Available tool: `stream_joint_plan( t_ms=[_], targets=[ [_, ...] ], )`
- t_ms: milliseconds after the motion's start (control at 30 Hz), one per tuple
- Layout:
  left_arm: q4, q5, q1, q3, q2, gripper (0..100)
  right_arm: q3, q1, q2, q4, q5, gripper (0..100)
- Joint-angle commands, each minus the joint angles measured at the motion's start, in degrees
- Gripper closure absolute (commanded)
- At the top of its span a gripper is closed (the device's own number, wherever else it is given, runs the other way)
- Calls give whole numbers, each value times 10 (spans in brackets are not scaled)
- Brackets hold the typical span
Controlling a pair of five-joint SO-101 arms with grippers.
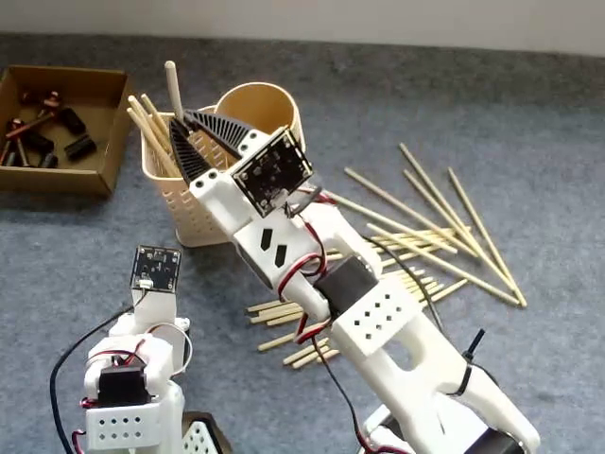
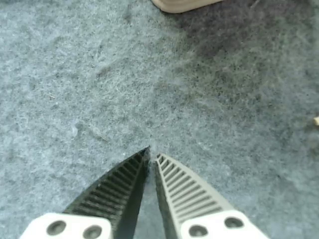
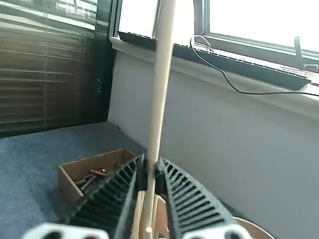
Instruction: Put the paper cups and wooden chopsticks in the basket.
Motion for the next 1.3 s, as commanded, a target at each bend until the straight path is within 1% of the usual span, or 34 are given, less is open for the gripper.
stream_joint_plan(
  t_ms=[0, 67, 200, 333, 467, 633, 867, 1033, 1267],
  targets=[
    [2, -2, -5, 12, -3, 993, 7, 12, -2, -11, 8, 988],
    [2, -2, -5, 12, -3, 993, 13, 15, -2, -11, 7, 978],
    [2, -2, -5, 12, -3, 993, 13, 15, -2, -4, 5, 889],
    [2, -2, -5, 12, -3, 993, 8, 15, -8, 59, 3, 882],
    [2, -2, -5, 12, -3, 993, -15, 15, -26, 106, -29, 882],
    [2, -2, -5, 12, -3, 993, -37, 15, -79, 220, -31, 882],
    [2, -2, -5, 12, -3, 993, -35, 20, -197, 386, -31, 882],
    [2, -3, -5, 12, -3, 993, -33, 87, -264, 491, -32, 882],
    [2, -3, -5, 12, -4, 993, -33, 175, -302, 665, -36, 882]
  ],
)
